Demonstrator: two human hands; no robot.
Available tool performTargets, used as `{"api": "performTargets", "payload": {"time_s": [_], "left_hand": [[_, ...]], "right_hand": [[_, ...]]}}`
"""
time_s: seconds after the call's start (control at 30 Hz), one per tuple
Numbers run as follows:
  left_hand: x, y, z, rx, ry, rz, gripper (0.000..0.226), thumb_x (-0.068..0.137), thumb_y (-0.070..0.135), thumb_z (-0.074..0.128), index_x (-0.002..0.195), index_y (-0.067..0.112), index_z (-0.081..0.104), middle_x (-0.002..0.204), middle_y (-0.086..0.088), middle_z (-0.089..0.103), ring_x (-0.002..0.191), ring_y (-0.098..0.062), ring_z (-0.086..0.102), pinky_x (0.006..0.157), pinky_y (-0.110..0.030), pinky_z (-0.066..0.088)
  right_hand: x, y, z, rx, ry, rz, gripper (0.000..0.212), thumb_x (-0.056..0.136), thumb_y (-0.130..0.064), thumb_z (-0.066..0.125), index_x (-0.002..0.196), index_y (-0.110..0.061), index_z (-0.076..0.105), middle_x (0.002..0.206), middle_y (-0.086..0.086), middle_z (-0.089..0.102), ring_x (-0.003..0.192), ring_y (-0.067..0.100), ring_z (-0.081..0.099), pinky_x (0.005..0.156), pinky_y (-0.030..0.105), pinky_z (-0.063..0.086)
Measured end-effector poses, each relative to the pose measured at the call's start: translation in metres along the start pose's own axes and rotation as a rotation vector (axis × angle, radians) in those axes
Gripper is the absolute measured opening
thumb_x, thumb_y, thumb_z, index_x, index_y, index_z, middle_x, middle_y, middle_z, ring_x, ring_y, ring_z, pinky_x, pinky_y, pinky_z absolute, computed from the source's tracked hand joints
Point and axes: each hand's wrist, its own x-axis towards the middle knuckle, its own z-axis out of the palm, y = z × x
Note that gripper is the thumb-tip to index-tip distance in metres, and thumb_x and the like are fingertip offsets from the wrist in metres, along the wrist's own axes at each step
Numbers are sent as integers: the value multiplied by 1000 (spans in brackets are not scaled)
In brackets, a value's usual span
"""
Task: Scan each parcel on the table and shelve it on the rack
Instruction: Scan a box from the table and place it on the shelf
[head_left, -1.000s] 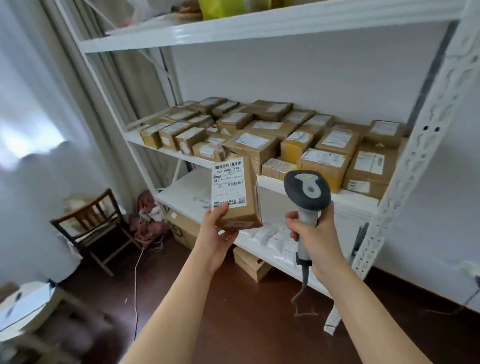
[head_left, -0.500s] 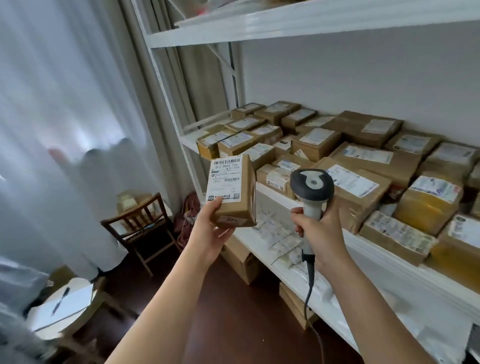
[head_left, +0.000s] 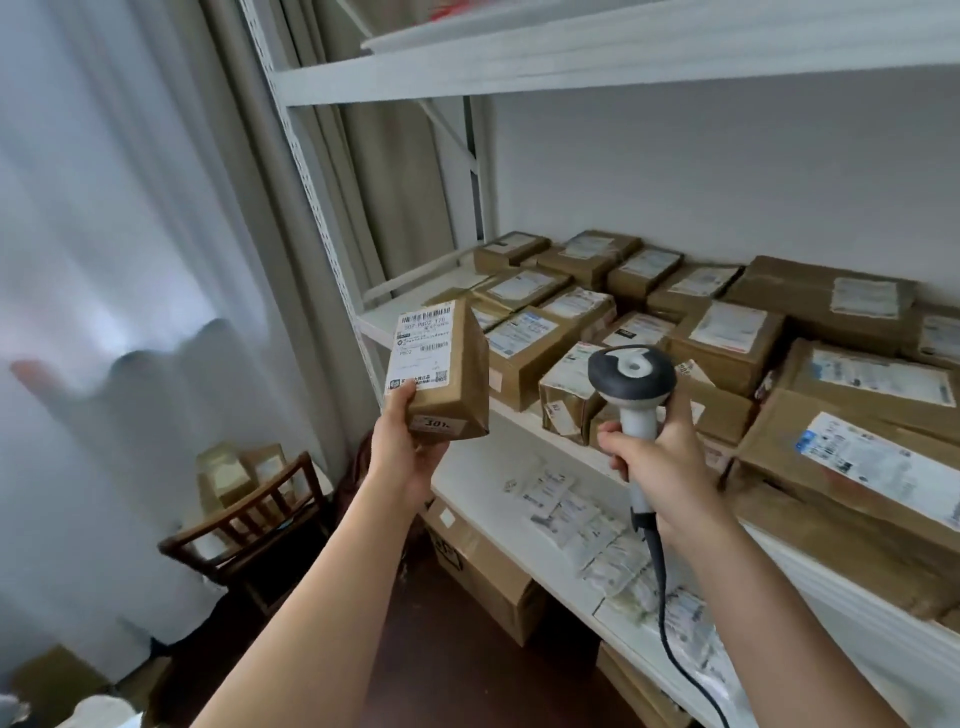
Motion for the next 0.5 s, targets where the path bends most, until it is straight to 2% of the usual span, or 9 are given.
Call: {"api": "performTargets", "payload": {"time_s": [0.03, 0.1, 0.17, 0.27, 0.33, 0.5], "left_hand": [[13, 11, 0, 19, 15, 15, 39, 87, 39, 66, 121, 21, 59, 115, -9, 71, 103, -24, 67, 96, -37, 53], [38, 29, 0, 50, 41, 45, 32, 88, 42, 65, 114, 24, 59, 107, -5, 71, 86, -17, 69, 77, -30, 55], [61, 41, 1, 57, 85, 50, 30, 87, 44, 66, 109, 25, 59, 103, -2, 71, 79, -14, 68, 66, -26, 51], [94, 53, 1, 33, 172, 42, 49, 82, 47, 71, 121, 20, 58, 108, -3, 71, 93, -17, 68, 70, -28, 51], [116, 61, 3, 6, 209, 45, 58, 81, 46, 73, 126, 15, 53, 110, -5, 69, 96, -18, 68, 72, -29, 52], [174, 75, 21, -45, 244, 51, 56, 81, 40, 77, 118, 14, 44, 113, -9, 64, 95, -20, 68, 79, -34, 58]], "right_hand": [[7, -3, 11, -2, 9, 3, 46, 85, 0, 67, 116, -28, 49, 89, 8, 68, 69, 17, 61, 68, 34, 53], [22, -5, 30, -15, 19, 13, 45, 85, -2, 69, 120, -24, 49, 89, 10, 68, 65, 15, 60, 63, 32, 50], [34, -7, 46, -33, 20, 30, 46, 86, -4, 69, 122, -23, 49, 92, 10, 68, 63, 13, 60, 60, 29, 49], [52, -7, 67, -65, 0, 53, 44, 86, -4, 69, 120, -24, 49, 94, 9, 68, 65, 12, 61, 59, 27, 49], [65, -9, 79, -79, -13, 75, 40, 85, -4, 69, 112, -26, 50, 88, 7, 68, 65, 14, 61, 63, 31, 50], [110, -14, 103, -86, -64, 130, 38, 85, -6, 70, 114, -21, 52, 86, 9, 64, 63, 16, 59, 64, 34, 53]]}}
